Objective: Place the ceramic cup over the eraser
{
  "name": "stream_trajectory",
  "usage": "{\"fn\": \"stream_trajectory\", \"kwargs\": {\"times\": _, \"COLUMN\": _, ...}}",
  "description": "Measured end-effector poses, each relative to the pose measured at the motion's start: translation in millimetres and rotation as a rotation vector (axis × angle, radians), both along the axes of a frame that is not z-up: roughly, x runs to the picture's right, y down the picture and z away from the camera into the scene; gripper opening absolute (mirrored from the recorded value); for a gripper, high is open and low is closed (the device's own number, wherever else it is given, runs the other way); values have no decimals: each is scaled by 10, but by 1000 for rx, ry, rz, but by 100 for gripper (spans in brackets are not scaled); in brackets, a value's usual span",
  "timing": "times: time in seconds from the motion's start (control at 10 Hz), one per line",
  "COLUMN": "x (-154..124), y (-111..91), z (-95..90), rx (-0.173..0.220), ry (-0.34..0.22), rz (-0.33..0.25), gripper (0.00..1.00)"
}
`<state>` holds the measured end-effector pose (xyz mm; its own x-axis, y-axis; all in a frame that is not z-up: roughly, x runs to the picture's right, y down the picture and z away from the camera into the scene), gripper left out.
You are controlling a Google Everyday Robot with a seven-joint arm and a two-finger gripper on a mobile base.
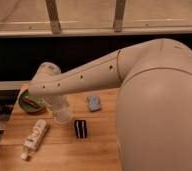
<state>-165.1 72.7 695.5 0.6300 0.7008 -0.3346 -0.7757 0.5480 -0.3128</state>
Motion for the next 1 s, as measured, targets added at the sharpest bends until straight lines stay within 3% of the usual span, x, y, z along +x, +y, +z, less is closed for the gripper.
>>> {"fn": "stream_trajectory", "kwargs": {"times": 0.3, "x": 307, "y": -607, "z": -244, "rx": 42, "ry": 80, "rz": 90, "gripper": 0}}
{"fn": "stream_trajectory", "kwargs": {"times": 0.5, "x": 542, "y": -887, "z": -431, "rx": 63, "ry": 126, "rz": 159, "gripper": 0}}
{"fn": "stream_trajectory", "kwargs": {"times": 0.7, "x": 881, "y": -978, "z": -608, "rx": 64, "ry": 172, "rz": 228, "gripper": 0}}
{"fn": "stream_trajectory", "kwargs": {"times": 1.0, "x": 1303, "y": -862, "z": -693, "rx": 27, "ry": 203, "rz": 310, "gripper": 0}}
